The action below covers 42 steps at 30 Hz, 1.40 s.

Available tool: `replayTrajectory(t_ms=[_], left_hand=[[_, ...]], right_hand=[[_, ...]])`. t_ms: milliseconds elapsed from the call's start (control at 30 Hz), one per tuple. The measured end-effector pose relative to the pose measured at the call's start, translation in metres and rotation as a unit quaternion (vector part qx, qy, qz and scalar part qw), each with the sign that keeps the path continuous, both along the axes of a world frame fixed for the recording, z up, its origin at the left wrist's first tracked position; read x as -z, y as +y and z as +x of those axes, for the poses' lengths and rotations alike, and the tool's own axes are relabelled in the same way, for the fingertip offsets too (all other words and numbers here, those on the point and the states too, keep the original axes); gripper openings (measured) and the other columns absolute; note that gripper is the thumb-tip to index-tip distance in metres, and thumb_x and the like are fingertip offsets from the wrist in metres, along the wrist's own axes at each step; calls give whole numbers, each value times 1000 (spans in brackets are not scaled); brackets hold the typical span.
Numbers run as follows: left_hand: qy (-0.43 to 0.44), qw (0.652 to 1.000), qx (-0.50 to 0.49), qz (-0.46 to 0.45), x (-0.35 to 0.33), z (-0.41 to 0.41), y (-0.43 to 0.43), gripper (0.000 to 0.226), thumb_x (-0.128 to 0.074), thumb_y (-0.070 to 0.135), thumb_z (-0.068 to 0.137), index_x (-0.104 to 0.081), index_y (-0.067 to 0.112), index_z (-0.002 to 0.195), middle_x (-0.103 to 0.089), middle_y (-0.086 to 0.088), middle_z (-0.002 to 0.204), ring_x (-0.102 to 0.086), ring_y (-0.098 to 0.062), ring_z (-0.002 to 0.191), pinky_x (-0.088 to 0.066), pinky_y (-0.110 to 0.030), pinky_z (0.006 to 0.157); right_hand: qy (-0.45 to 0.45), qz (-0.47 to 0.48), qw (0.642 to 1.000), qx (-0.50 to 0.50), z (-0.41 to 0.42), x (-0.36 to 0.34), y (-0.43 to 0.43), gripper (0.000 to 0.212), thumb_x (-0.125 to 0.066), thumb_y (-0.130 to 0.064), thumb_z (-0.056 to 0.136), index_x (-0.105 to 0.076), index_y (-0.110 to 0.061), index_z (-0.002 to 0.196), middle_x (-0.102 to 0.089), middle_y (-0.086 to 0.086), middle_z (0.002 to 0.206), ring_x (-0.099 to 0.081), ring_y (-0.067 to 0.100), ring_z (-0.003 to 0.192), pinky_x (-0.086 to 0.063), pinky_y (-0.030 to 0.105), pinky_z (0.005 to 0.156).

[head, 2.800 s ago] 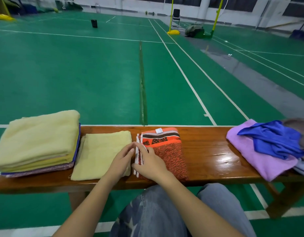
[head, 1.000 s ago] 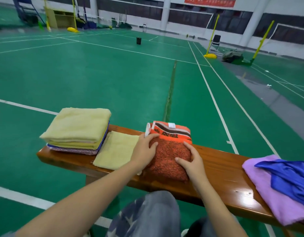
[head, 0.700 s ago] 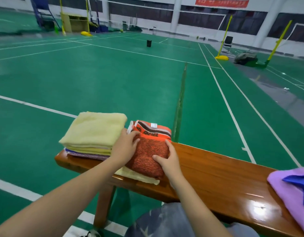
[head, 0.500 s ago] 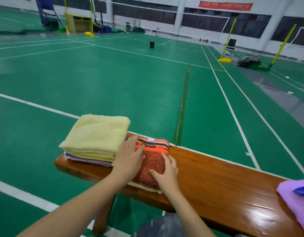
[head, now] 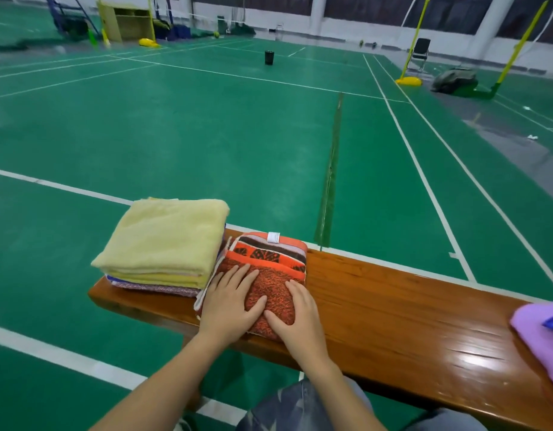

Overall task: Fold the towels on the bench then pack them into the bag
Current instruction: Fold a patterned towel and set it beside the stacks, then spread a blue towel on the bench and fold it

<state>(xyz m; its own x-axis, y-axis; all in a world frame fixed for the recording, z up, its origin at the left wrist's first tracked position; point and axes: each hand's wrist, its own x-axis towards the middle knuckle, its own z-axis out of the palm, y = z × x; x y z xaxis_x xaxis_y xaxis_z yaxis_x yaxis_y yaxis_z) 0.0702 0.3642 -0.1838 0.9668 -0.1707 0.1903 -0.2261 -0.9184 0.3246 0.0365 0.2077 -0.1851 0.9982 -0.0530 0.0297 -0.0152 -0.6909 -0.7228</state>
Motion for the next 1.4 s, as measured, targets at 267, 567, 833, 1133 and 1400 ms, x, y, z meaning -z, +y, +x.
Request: replayTrajectory(t_ms=[267,567,833,1133,1400], left_hand=[[58,994,-3,89,-17,-8,-9,92,5,67,70,-24,27,148,-21,6,156,-16,-12,144,-5,-33,117],[3,996,-13,91,-50,-18,-86,50,-51,34,89,-47,14,135,-51,-6,136,-48,-26,123,-36,-39,102],[-29,983,172,59,-63,-43,-259,58,-39,41,93,-33,15,144,-41,-5,145,-37,-22,134,-27,-37,110],[-2,953,300,-38,-59,-85,-403,58,-43,36,95,-24,20,148,-30,2,151,-24,-15,140,-14,-30,114],[1,933,359,-23,-49,-85,-485,60,-41,35,97,-16,20,150,-19,4,156,-12,-12,144,-8,-35,118]], right_hand=[[30,-56,998,-26,-9,-11,-5,74,-48,-58,88,-16,-30,149,-14,-11,156,-12,10,144,-18,34,118],[20,-55,998,-3,-42,-41,-93,67,-63,-46,83,-33,-27,141,-35,-4,144,-35,19,132,-31,36,110],[-59,-57,988,129,-93,-72,-243,54,-61,-33,88,-41,-22,137,-42,0,138,-38,19,129,-31,31,107],[-92,-88,954,271,-151,-71,-372,46,-64,-19,86,-51,-10,128,-53,7,131,-44,23,123,-33,33,104],[-86,-114,934,329,-162,-54,-436,50,-56,-26,93,-41,-15,139,-38,1,148,-29,18,139,-23,34,114]])
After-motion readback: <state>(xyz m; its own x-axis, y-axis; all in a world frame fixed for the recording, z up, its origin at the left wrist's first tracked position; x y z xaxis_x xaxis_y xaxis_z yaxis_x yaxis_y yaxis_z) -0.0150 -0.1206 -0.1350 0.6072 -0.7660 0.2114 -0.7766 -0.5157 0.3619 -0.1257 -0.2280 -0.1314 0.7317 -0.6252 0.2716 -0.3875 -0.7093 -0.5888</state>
